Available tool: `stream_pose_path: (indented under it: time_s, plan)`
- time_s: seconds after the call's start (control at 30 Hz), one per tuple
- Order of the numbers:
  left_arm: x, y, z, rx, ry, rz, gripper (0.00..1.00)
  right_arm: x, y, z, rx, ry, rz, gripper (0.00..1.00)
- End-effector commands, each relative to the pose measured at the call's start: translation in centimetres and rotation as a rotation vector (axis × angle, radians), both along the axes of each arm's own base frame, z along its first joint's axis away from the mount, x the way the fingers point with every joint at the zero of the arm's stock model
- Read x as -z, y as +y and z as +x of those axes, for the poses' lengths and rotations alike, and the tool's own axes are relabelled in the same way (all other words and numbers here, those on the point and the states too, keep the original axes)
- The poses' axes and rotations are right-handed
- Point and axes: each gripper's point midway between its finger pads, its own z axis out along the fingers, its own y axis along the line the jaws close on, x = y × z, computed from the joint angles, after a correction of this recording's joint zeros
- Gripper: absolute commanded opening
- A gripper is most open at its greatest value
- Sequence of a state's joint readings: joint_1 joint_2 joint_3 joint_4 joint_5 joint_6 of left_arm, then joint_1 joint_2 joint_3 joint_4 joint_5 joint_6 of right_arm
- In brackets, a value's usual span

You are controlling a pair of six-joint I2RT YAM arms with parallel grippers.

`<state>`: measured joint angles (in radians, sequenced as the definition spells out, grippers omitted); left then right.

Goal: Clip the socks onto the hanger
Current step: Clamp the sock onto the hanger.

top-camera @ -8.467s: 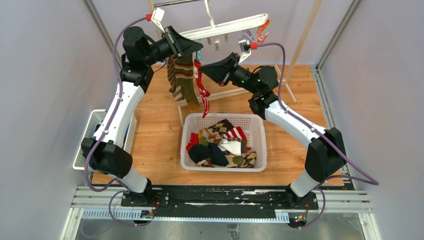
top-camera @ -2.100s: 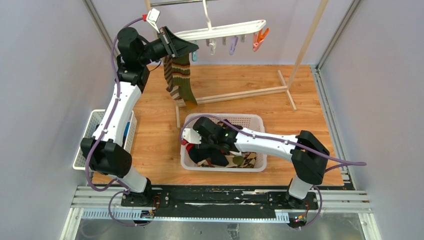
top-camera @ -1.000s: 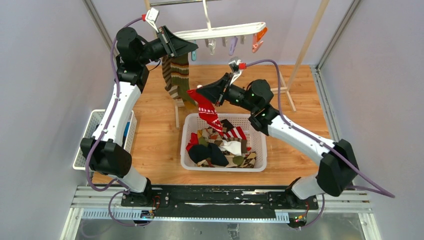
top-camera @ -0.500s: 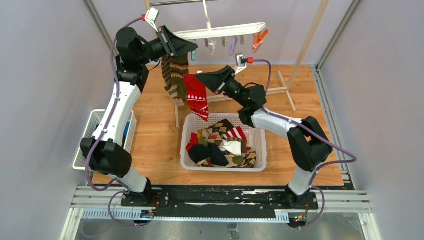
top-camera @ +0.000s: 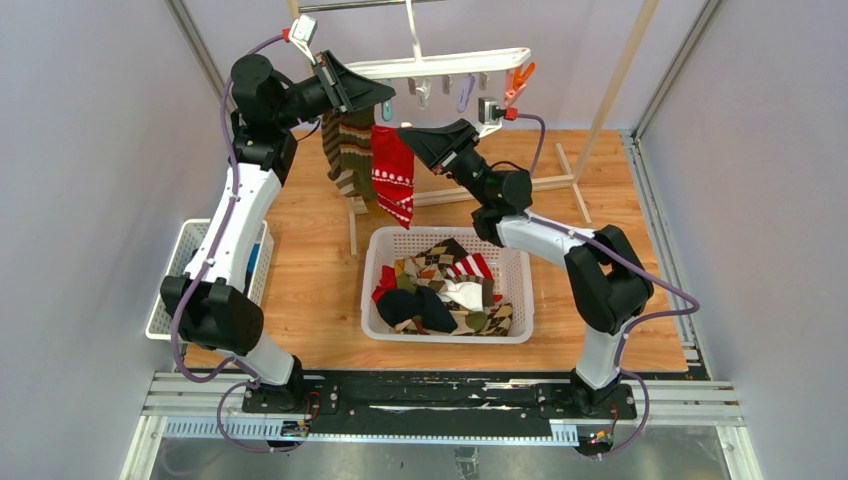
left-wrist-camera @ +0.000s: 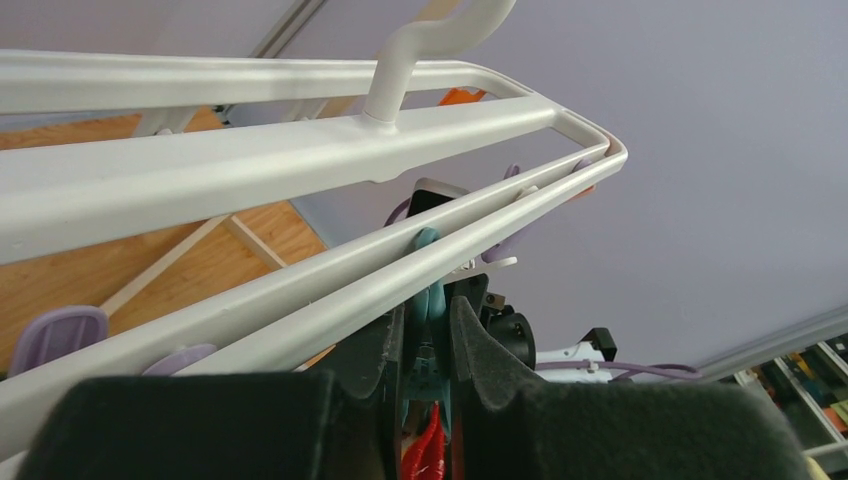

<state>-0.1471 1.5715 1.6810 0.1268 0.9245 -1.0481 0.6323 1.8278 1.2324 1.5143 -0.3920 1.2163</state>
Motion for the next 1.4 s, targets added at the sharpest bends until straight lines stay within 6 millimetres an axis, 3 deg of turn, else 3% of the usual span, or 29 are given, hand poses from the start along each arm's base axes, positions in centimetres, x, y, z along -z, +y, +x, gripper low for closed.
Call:
stream_pose_path:
  time_s: [0.0, 1.37]
  plan:
    - [-1.6, 0.5, -1.3, 0.015, -0.045, -0.009, 0.0, -2.3, -1.4, 0.2, 0.016, -0.052, 0.091, 0.0]
    - [-1.6, 0.5, -1.4, 0.017, -0.048, -0.007, 0.0, -4.2, -1.5, 1.8, 0.056, -0.068, 0.151, 0.0]
